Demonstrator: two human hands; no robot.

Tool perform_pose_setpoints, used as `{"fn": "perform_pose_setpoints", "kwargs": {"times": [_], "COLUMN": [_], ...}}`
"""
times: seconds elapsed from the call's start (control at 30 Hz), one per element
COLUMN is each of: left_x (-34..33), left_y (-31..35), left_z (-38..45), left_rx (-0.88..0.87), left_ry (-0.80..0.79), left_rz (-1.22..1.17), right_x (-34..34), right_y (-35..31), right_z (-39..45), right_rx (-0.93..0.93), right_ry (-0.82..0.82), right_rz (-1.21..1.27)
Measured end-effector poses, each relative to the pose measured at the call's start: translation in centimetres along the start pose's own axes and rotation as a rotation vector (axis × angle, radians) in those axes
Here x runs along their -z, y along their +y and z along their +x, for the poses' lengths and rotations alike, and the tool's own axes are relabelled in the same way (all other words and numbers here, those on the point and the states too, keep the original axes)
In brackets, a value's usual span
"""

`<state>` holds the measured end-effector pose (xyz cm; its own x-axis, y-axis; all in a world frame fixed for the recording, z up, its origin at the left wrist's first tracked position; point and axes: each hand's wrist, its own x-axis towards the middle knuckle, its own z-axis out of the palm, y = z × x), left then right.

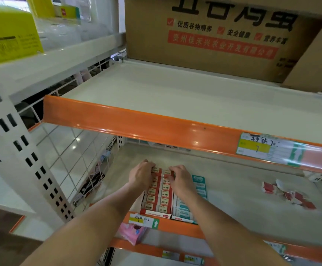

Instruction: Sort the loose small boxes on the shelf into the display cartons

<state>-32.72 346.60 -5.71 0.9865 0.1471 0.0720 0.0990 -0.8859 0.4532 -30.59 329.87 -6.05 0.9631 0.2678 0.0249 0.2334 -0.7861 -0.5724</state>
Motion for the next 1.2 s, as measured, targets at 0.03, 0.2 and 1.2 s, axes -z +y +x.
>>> {"fn": "perform_pose_setpoints", "kwargs": {"times": [0.03, 0.2, 1.2], "left_x": [0.0, -0.5, -8.1], "left_y": [0.1, 0.4, 20.6], "left_z": [0.0, -0.2, -2.6], "left_rx": [0.011, 0.091, -0.215], "left_ry": [0.008, 0.014, -0.167], "left_rz": [0.001, -0.023, -0.042], "right_x": [0.0, -0.2, 11.5], "right_y": [-0.1, -0.1, 15.8], "right_z": [0.1, 0.4, -7.9], "right_rx": [-0.003, -0.034, -0.297], "right_ry": [0.001, 0.005, 0.178], "right_rz": [0.000, 0.019, 0.005]}}
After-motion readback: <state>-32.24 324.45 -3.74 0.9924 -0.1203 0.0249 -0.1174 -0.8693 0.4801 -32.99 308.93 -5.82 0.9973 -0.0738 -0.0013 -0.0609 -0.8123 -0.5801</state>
